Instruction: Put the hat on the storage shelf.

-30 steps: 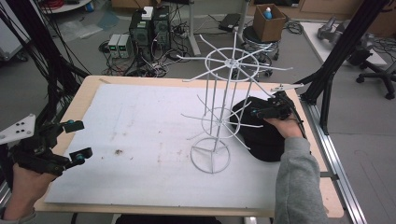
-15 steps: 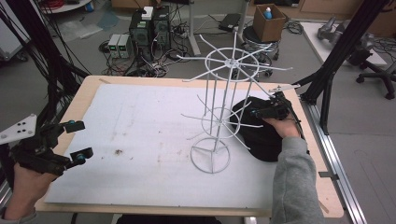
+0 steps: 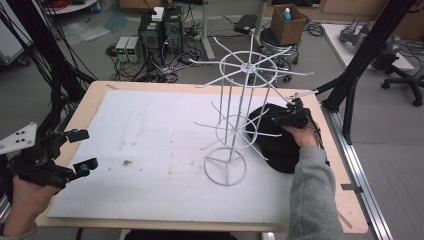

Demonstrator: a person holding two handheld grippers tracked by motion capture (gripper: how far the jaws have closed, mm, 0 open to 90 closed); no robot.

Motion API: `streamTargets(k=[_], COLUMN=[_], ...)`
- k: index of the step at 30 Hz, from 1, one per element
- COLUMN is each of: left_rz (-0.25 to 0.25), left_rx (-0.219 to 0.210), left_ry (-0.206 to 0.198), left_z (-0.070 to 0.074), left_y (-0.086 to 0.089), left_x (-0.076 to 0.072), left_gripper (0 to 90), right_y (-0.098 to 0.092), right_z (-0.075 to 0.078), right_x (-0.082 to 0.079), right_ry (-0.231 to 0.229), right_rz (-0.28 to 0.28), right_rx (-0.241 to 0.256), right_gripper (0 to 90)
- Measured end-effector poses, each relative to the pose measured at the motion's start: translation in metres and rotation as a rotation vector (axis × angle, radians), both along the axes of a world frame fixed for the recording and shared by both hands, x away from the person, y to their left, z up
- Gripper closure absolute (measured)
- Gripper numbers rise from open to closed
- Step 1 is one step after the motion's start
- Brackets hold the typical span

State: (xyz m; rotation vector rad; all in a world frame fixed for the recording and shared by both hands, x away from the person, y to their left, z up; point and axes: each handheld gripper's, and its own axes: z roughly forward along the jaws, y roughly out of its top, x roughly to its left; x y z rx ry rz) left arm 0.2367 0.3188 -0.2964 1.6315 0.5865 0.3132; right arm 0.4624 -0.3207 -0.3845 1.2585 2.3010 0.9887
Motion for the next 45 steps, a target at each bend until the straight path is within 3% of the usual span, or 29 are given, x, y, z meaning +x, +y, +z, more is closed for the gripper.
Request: streamTargets(k=[2,9,19,24,28,37,45], left_rz=[0.004,0.007,0.011,0.012,0.014,0.013,0.009], left_rx=[-0.002,0.001,0.002,-0.001,-0.001,-0.002,0.001], left_ry=[0.000,-0.002,0.000,-0.001,-0.003,-0.003,-0.003], left_z=[0.000,0.000,0.000,0.001,0.001,0.001,0.001], left_y=[0.000,0.000,0.000,0.002,0.001,0.001,-0.001], left_x=[0.000,-0.001,-0.001,-0.001,-0.001,-0.002,-0.001], left_gripper=[1.7,1.7,1.7,1.7,1.7,1.7,1.7], right_y=[0.002,0.004,0.002,-0.004,-0.005,-0.021,-0.029], right_z=[0.001,0.004,0.014,0.028,0.042,0.062,0.087], right_x=[-0.001,-0.004,-0.010,-0.018,-0.024,-0.042,-0.055], right_ry=[-0.005,-0.016,-0.036,-0.057,-0.080,-0.141,-0.144], right_rz=[0.006,0.011,0.005,0.000,0.012,0.006,0.012], right_rx=[-0.031,-0.062,-0.039,0.000,-0.006,0.069,0.059], right_gripper=[66.3,69.5,69.6,69.6,69.8,69.8,69.8])
